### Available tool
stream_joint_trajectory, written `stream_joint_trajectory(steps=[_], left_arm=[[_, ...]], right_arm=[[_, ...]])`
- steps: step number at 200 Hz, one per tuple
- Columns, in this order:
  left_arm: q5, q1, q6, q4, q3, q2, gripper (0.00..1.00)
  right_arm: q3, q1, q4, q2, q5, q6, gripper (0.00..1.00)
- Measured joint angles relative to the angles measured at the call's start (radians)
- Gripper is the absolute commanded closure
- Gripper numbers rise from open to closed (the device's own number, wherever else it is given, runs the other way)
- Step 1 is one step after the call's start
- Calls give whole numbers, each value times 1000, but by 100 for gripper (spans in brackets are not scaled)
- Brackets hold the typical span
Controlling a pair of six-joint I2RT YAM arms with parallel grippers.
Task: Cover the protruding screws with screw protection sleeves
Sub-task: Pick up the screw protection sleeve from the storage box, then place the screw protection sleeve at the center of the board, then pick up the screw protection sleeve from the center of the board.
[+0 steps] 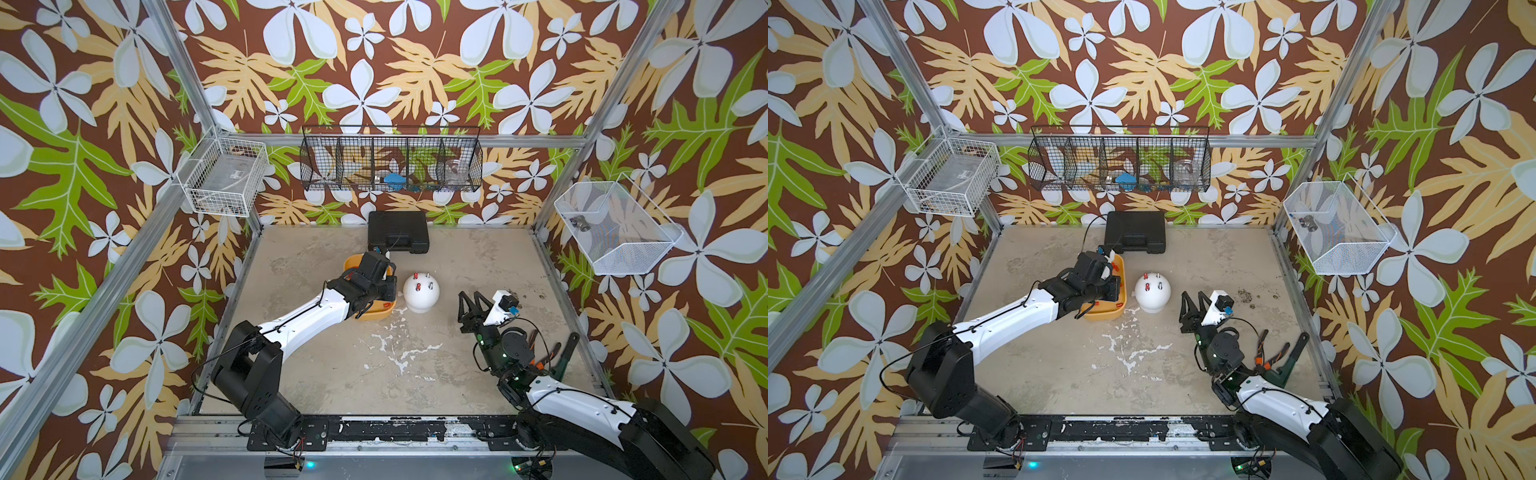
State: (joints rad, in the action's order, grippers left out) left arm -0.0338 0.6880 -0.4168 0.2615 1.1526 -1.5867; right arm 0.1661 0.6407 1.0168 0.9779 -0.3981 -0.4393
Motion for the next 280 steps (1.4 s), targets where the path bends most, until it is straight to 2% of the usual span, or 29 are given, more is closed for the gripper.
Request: stream_joint_trajectory(steps=[24, 56, 89, 117, 126, 133, 137, 152, 164, 220, 248, 280], left_arm=[[40, 103, -30, 38, -10, -59, 100], [50, 190, -79, 106, 25, -199, 100], [93, 217, -107, 137, 71, -325, 100], [122, 220, -131, 133, 115, -377, 100], [132, 221, -135, 125, 126, -387, 100], [138, 221, -136, 122, 132, -393, 86], [141, 221, -137, 120, 135, -396, 81], [147, 222, -143, 112, 139, -395, 77], [142, 223, -151, 116, 137, -387, 70], [111, 222, -151, 151, 139, -301, 68], [89, 201, -130, 140, 101, -192, 68], [59, 121, -119, 44, -70, 20, 66]], right_arm=[[75, 0, -156, -107, -30, -6, 47], [209, -1, -517, -267, -25, -59, 46], [271, -1, -865, -363, -21, -107, 46], [261, -1, -1031, -377, -24, -111, 46], [254, -1, -1058, -375, -24, -111, 46], [250, -1, -1073, -370, -24, -111, 46], [249, -1, -1081, -365, -24, -111, 46], [245, -1, -1096, -348, -21, -110, 46], [243, -2, -1104, -340, -21, -109, 45], [240, -2, -1117, -320, -5, -90, 44], [224, -2, -1087, -267, 130, -52, 44], [233, -3, -1027, -84, 414, -31, 48]])
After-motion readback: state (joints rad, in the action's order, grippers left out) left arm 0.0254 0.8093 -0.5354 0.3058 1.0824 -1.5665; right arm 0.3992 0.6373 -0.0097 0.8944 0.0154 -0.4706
